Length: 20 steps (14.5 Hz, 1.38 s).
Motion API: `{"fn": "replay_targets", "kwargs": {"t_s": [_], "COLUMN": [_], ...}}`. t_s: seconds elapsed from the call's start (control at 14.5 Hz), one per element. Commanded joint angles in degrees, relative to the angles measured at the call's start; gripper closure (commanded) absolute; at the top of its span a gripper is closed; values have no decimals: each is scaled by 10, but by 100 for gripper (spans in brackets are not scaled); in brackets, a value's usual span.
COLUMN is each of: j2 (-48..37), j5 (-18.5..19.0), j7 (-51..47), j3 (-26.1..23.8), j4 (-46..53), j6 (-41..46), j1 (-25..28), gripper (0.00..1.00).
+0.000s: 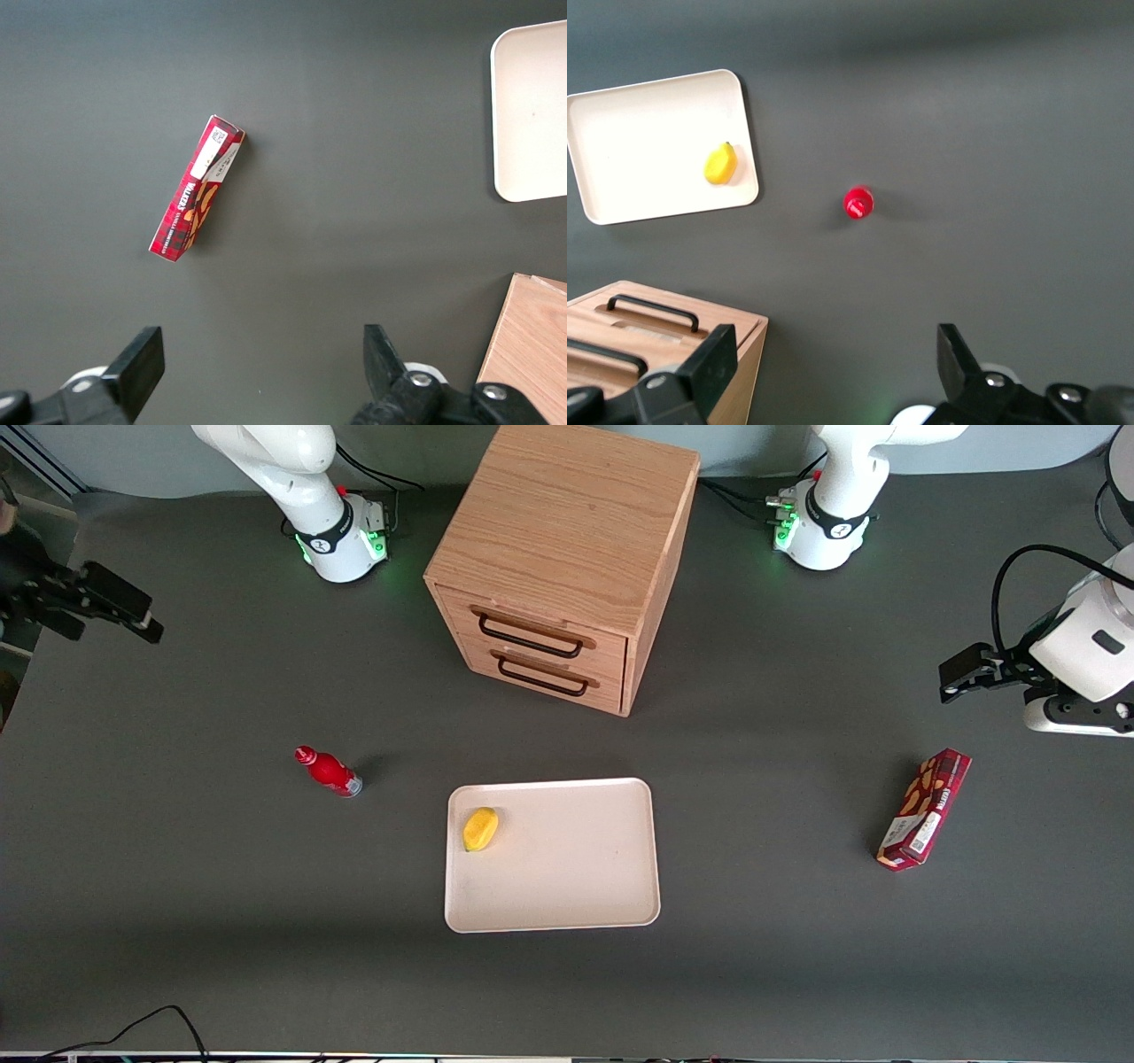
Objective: Place coke bottle on tray
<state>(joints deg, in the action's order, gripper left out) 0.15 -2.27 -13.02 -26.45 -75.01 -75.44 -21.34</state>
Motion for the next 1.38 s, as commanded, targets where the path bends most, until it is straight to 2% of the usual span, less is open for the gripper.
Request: {"fn": "replay_targets", "kwargs": {"t_s": [0.0,0.48,0.62,1.31], "j2": [-7,13,20,21], "j5": [-4,1,1,3], "j7": [-42,-66,-64,-56], "j3": [-6,-15,-15,-15], "j4": [29,-8,-42,-344], "j6": [27,21,-12,-347], "j1": [2,8,3,-1], "gripper": [0,0,0,0]}}
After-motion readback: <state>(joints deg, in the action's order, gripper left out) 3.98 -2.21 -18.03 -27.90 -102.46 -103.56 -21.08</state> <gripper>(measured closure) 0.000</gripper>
